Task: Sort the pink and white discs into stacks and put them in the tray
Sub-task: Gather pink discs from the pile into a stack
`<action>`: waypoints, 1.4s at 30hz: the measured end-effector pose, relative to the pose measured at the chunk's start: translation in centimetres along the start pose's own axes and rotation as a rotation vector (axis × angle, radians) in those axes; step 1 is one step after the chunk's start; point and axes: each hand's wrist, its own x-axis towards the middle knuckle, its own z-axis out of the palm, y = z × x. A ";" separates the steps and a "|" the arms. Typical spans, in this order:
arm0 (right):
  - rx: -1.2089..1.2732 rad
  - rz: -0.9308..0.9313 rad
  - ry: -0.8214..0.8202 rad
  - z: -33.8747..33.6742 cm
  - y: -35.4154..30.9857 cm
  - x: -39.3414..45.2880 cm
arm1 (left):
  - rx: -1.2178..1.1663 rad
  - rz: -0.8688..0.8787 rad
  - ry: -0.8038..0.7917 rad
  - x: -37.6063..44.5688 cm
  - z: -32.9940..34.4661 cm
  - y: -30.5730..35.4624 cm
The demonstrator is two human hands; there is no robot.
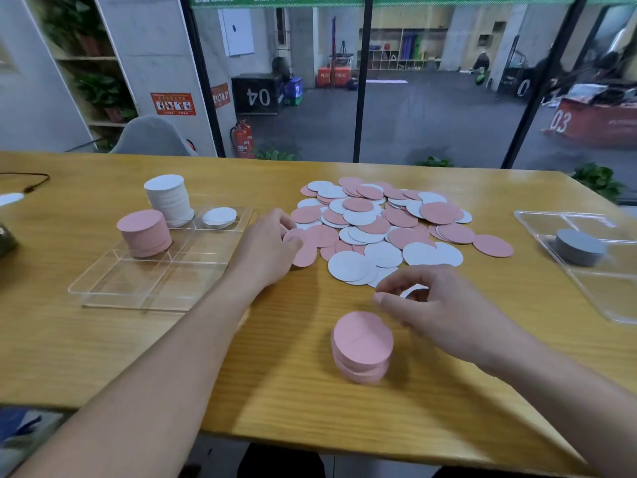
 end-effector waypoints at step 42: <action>-0.254 -0.154 0.111 -1.6 4.5 7.2 | -0.004 0.085 -0.015 3.1 3.3 0.3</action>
